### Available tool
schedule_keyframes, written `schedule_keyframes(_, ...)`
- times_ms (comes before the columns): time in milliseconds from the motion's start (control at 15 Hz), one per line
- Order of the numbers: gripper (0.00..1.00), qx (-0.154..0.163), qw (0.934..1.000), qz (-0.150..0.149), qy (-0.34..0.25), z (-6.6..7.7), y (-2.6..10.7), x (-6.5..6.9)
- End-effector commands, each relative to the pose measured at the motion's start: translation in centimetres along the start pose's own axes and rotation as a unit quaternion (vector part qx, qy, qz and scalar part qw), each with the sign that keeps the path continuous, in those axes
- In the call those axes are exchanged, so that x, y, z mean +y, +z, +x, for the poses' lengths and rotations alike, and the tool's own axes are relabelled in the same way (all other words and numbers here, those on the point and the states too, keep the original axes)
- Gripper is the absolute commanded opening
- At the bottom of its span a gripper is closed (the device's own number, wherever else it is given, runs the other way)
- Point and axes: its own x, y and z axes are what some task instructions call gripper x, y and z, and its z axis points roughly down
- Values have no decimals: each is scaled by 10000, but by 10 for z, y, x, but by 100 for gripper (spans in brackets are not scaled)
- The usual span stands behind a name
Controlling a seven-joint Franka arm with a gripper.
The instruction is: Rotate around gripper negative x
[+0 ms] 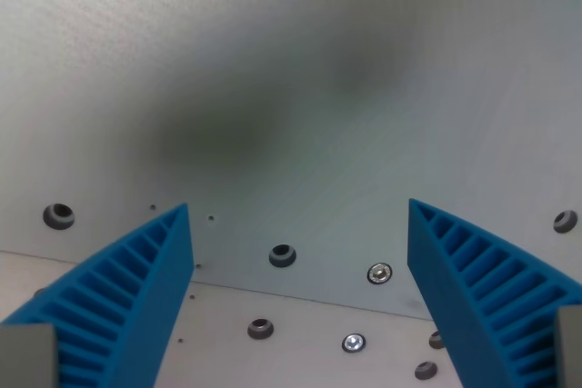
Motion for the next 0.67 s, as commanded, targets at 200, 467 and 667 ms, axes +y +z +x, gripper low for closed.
schedule_keyframes(200, 100, 133, 9921, -1242, 119, -2, -1, -4)
schedule_keyframes(467, 100, 130, 9889, -1473, 122, -2, -1, -4)
schedule_keyframes(667, 100, 128, 9862, -1646, 124, -2, -1, -4)
